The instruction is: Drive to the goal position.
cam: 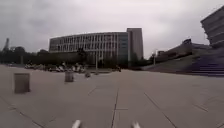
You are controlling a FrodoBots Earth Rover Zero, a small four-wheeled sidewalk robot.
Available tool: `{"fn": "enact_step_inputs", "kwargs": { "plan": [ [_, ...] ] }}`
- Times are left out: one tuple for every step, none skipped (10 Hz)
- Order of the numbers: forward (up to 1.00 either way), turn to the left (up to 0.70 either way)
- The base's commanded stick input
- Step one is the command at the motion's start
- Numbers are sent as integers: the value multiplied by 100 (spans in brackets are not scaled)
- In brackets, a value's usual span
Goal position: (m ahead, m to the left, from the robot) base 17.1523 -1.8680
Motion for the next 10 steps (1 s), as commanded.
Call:
{"fn": "enact_step_inputs", "kwargs": {
  "plan": [
    [85, -34],
    [85, -34],
    [85, -31],
    [85, -11],
    [85, 0],
    [85, 0],
    [85, 0],
    [85, 0],
    [85, 0],
    [85, -2]
  ]
}}
